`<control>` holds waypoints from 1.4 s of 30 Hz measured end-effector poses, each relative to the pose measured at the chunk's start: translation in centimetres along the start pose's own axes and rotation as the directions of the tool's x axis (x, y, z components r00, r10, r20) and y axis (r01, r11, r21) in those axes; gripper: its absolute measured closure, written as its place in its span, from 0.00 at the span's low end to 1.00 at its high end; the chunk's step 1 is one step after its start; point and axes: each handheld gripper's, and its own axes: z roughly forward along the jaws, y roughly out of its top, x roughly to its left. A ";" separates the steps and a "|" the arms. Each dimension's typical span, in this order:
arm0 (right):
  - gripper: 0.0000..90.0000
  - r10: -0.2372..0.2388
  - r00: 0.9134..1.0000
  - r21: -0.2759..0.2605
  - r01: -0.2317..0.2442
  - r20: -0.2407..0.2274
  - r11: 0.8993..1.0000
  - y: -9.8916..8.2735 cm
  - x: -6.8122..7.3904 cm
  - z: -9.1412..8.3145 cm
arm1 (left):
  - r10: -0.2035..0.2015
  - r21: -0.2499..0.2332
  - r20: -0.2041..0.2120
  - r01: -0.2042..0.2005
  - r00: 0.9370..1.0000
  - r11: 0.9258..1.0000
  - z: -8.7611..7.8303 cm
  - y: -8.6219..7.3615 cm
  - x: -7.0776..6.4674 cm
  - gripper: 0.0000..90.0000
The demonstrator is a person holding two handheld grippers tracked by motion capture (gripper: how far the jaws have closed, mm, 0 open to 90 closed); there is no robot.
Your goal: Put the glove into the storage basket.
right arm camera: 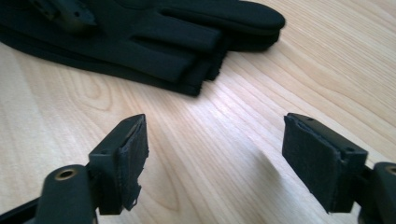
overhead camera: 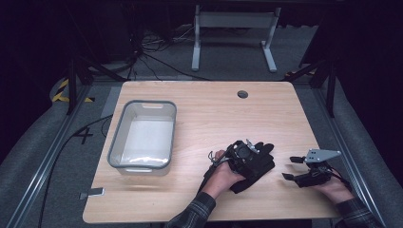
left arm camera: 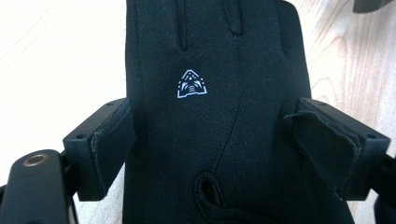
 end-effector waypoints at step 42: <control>0.14 0.013 1.000 0.010 -0.014 0.027 1.000 -0.9 -0.7 0.9 | -0.038 0.001 0.141 0.038 0.989 0.999 -3.0 0.4 0.3 0.75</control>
